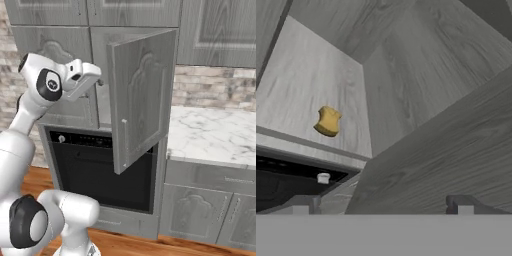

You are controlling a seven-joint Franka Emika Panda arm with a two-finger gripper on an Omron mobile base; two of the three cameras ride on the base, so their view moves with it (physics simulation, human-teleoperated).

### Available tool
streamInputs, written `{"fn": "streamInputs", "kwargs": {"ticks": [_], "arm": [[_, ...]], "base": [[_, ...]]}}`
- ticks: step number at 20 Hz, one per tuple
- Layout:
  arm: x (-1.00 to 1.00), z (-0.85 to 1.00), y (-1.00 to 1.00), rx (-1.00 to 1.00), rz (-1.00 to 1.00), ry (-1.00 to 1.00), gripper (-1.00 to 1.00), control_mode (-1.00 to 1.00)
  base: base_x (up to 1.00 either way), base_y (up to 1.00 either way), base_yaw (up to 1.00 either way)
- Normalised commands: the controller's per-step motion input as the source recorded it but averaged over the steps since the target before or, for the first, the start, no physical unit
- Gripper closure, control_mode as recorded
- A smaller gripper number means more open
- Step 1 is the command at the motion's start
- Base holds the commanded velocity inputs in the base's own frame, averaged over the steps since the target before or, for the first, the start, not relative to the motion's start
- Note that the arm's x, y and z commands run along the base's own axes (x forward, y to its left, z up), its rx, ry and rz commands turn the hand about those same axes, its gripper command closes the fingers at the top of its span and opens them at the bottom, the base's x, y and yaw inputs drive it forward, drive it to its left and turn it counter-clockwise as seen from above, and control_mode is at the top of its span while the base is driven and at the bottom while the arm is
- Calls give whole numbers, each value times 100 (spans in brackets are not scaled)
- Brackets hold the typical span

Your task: Open the cabinet. Pick the sponge and place it next to the sink. Then close the cabinet.

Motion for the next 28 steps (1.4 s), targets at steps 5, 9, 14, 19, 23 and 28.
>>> {"fn": "streamInputs", "kwargs": {"ticks": [5,9,14,19,23,28], "arm": [[4,-17,-31,-2,0,0,-100,-100],[28,-13,-4,-6,0,0,-100,-100],[48,-14,0,-11,-2,0,-100,-100],[16,-4,-13,-9,-7,0,-100,-100],[0,0,-37,-4,-11,0,-100,-100],[0,0,-52,-1,-14,1,-100,-100]], "base": [[0,0,0],[0,0,0],[0,0,0],[0,0,0],[0,0,0],[0,0,0]]}}
